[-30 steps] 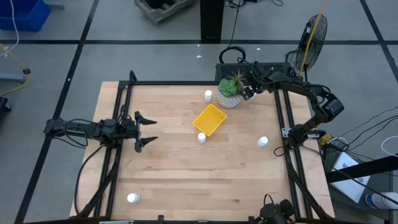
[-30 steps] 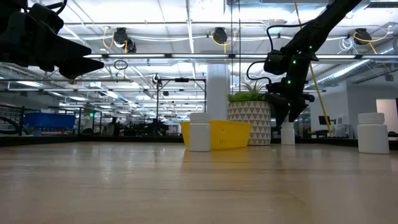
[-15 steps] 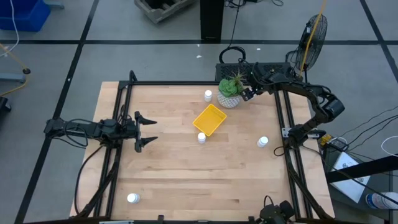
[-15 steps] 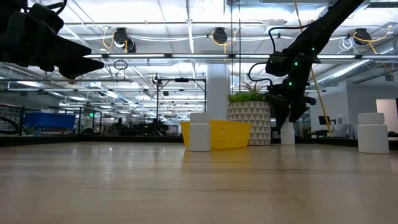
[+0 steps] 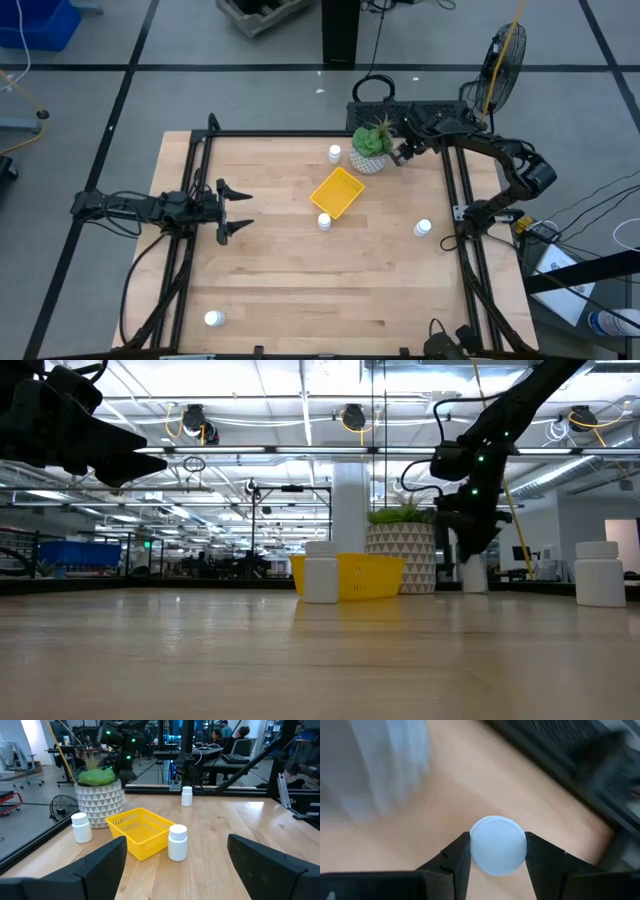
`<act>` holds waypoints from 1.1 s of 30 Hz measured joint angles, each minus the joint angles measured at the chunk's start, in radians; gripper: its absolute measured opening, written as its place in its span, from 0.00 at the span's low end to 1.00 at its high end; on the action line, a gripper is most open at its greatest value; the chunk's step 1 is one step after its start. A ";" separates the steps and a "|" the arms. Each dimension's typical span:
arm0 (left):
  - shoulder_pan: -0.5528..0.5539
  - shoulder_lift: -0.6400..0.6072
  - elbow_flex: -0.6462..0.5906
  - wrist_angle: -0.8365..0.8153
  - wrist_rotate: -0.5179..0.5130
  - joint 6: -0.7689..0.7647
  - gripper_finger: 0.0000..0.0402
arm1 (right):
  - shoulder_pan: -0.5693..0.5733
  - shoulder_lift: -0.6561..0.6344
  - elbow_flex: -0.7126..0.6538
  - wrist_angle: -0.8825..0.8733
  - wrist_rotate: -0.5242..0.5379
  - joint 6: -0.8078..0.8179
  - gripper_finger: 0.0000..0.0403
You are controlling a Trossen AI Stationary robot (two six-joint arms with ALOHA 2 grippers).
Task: Pick and place pill bottles into a basket
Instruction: Put the top right white medicine bottle into the bin
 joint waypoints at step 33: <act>0.000 0.000 0.000 0.000 0.000 0.000 0.87 | 0.487 -0.240 0.617 -0.518 -0.183 0.216 0.36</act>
